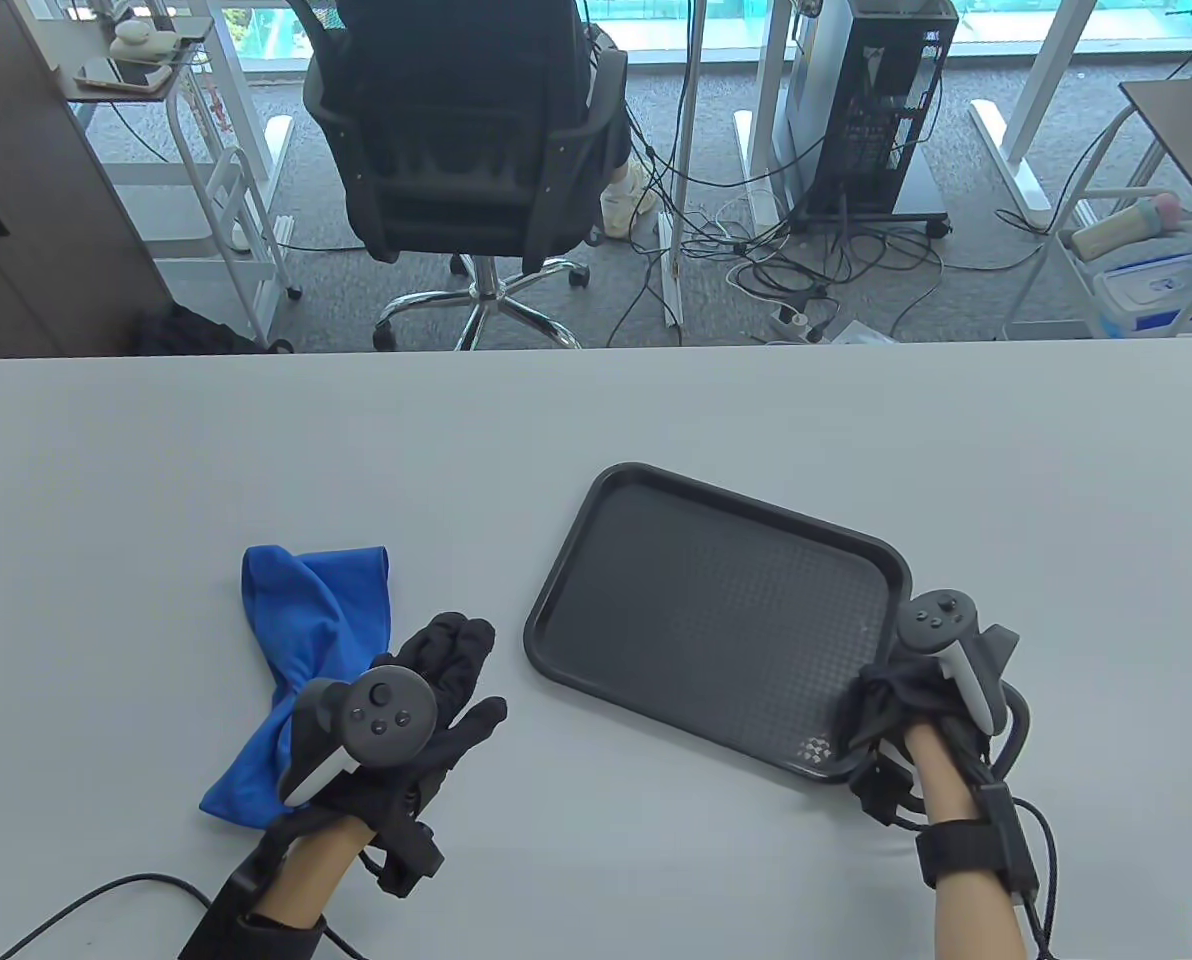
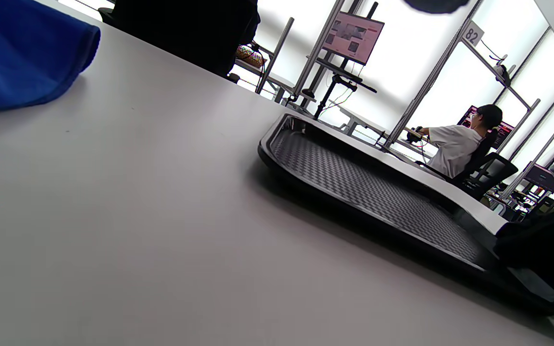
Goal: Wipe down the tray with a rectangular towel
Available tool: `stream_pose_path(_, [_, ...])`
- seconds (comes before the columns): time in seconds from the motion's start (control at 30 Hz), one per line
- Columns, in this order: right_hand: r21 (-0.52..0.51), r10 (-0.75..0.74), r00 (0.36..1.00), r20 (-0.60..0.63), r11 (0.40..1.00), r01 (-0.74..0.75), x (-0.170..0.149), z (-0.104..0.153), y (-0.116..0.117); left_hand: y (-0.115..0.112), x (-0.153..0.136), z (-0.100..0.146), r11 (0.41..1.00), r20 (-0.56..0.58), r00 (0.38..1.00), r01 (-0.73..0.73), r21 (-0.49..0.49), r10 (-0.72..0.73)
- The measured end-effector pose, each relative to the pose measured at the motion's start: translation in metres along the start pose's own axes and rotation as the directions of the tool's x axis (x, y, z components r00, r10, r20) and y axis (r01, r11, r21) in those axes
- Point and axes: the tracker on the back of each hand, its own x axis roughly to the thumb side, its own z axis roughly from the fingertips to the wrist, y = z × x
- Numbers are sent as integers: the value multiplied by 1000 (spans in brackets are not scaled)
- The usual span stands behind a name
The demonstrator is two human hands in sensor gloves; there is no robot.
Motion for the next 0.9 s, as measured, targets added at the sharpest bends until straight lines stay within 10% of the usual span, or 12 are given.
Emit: stream_pose_path(0.9, [112,131,933,334,978,-178,79,47,53,0,0,-1,1000,-15,1000,5,-8,-5])
